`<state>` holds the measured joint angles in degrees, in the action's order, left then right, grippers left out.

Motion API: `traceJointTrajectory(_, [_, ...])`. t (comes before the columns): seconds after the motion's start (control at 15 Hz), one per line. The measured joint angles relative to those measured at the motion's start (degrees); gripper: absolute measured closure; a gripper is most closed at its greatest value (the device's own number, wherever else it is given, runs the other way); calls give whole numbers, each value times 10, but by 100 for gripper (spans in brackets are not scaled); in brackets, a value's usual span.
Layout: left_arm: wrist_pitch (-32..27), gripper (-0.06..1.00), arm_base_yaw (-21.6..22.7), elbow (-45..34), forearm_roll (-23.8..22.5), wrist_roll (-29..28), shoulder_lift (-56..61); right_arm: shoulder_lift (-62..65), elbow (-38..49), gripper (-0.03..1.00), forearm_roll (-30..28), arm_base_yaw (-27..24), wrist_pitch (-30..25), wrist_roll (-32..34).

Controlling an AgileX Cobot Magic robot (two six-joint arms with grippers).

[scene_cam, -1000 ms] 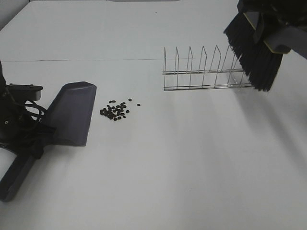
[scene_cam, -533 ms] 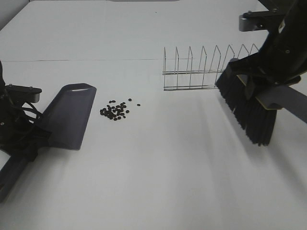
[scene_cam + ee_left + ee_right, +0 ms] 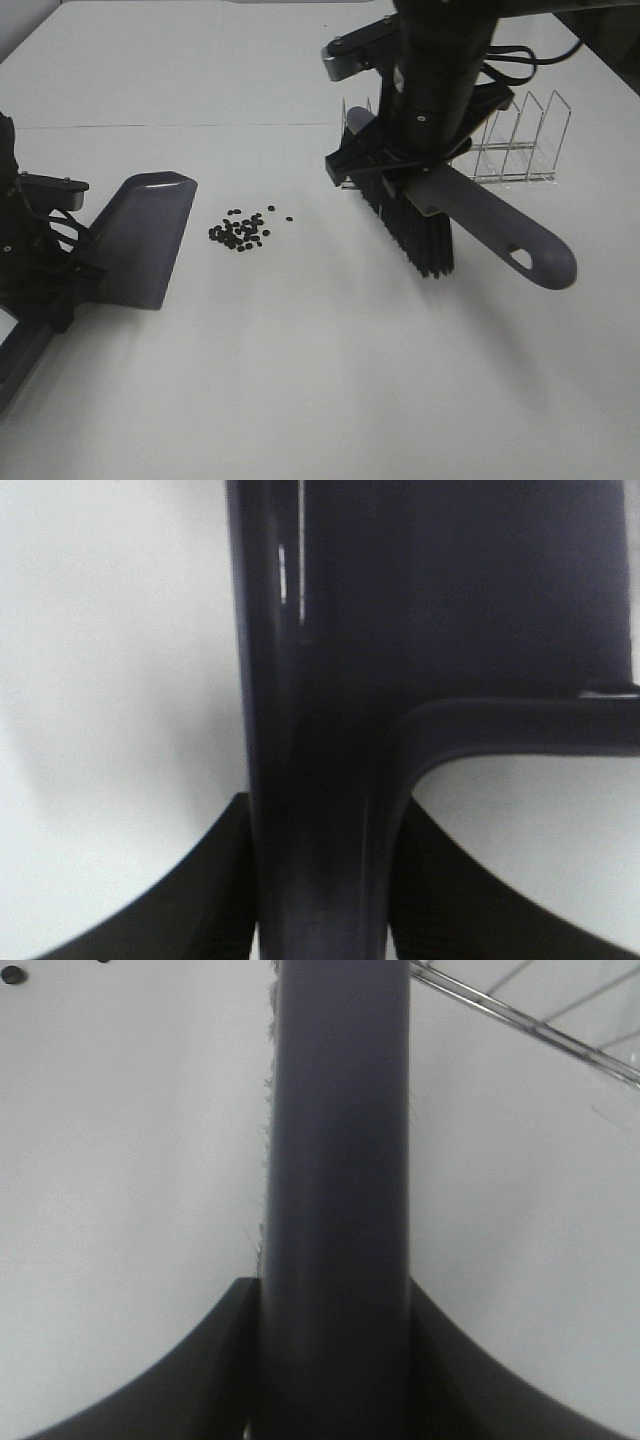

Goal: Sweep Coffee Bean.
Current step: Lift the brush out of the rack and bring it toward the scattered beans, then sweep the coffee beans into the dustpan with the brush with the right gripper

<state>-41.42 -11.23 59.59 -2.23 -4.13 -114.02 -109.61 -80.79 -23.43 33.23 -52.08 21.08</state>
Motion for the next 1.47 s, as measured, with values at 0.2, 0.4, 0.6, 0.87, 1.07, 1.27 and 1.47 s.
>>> traceJointTrajectory(0.2, [-6, 61, 0, 23, -2, -2, -6, -89, -124, 61, 7, 15, -62, -57])
traceJointTrajectory(0.4, [-25, 61, -15, 54, -5, -2, -19, -167, -231, 61, 7, 17, -151, -113])
traceJointTrajectory(0.6, [-49, 61, -35, 83, -5, -4, -45, -214, -299, 61, 13, 17, -176, -128])
traceJointTrajectory(0.87, [-63, 61, -41, 95, -6, -4, -58, -265, -373, 61, 48, 17, -175, -160])
traceJointTrajectory(1.07, [-64, 61, -41, 95, -6, -4, -58, -295, -392, 61, 116, 17, -156, -176])
traceJointTrajectory(1.27, [-64, 61, -41, 95, -6, -4, -58, -307, -403, 61, 186, 17, -123, -189])
traceJointTrajectory(1.47, [-64, 61, -41, 95, -5, -4, -58, -318, -403, 61, 244, 17, -76, -190])
